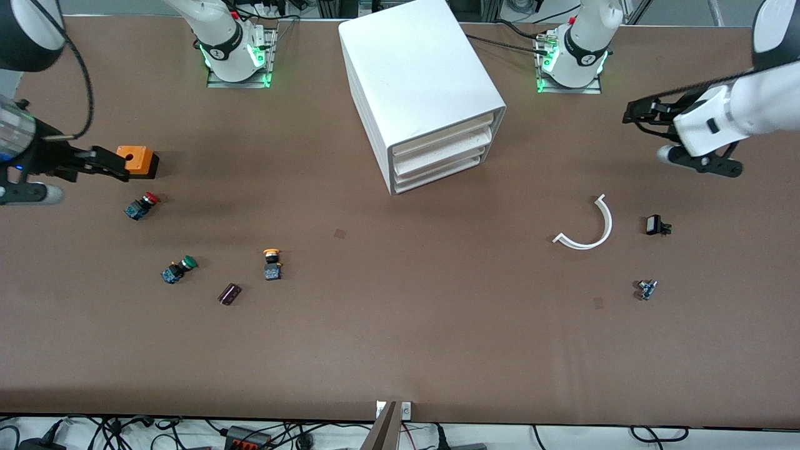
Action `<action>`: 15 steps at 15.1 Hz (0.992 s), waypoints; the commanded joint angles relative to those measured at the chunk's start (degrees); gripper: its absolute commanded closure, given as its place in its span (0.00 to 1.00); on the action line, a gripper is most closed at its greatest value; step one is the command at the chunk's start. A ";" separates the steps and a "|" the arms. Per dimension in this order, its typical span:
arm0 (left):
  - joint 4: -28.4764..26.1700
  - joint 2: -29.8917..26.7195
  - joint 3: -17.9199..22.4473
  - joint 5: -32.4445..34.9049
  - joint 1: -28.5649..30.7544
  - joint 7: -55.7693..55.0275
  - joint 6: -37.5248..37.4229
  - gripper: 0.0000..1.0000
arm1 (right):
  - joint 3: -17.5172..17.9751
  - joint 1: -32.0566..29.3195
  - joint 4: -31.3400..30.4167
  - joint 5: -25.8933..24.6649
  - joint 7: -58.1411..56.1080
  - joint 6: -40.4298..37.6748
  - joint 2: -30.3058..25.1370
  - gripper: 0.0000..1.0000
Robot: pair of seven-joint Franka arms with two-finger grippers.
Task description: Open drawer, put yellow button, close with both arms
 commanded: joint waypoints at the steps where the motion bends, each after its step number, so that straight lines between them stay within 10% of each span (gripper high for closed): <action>1: 1.12 6.45 0.05 -6.07 0.19 6.69 -5.35 0.00 | -0.02 1.10 -0.03 0.69 0.25 1.00 3.15 0.00; 8: -9.32 13.86 -0.13 -36.39 4.51 28.47 5.76 0.00 | -0.02 6.19 -0.12 1.57 0.34 10.31 11.94 0.00; 15: -26.37 12.10 -10.40 -55.65 4.15 40.98 24.59 0.00 | -0.02 8.74 -0.03 1.66 1.91 16.99 19.41 0.00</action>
